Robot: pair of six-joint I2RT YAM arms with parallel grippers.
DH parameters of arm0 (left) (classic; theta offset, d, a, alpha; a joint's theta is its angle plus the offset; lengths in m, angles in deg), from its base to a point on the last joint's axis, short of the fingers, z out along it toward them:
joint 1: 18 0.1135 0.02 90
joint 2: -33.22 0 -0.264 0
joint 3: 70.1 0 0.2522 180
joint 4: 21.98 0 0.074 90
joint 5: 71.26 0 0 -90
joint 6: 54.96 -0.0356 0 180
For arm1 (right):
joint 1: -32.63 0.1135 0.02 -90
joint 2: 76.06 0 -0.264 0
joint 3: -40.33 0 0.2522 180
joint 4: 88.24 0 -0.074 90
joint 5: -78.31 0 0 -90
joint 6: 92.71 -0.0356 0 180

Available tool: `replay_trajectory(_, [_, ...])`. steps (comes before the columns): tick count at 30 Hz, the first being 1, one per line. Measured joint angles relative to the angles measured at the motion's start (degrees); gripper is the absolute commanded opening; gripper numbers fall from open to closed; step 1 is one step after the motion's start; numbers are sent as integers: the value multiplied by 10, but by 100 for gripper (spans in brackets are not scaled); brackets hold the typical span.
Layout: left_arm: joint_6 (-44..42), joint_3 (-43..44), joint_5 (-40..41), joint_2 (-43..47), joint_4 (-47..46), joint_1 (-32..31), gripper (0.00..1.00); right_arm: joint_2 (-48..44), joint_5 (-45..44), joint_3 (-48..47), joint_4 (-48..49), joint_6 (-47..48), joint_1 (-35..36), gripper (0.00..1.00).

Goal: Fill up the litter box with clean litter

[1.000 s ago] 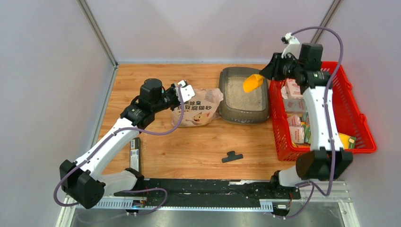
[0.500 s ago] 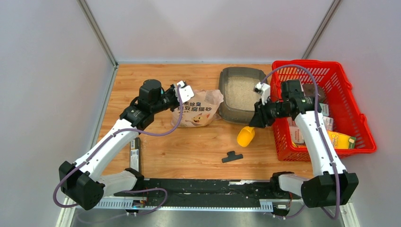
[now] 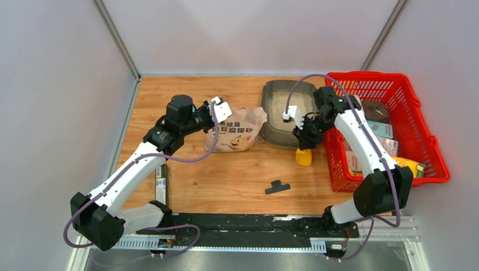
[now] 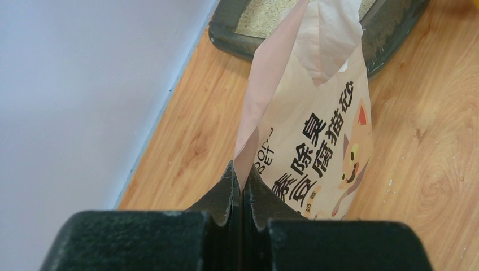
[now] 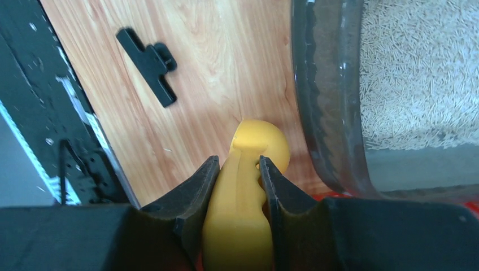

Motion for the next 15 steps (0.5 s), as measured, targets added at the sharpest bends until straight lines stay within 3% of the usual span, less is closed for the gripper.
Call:
replay_trajectory(7, [0, 0, 2, 0, 0, 0, 0, 49, -71, -10, -10, 65, 76, 4])
replay_trajectory(9, [0, 0, 4, 0, 0, 0, 0, 49, -89, -10, -14, 77, 100, 13])
replay_trajectory(11, [0, 0, 5, 0, 0, 0, 0, 52, -103, -10, -14, 86, 118, 28])
replay_trajectory(12, [0, 0, 5, 0, 0, 0, 0, 55, -107, -10, -14, 88, 125, 40])
replay_trajectory(15, [0, 0, 5, 0, 0, 0, 0, 68, -117, -11, -13, 97, 141, 53])
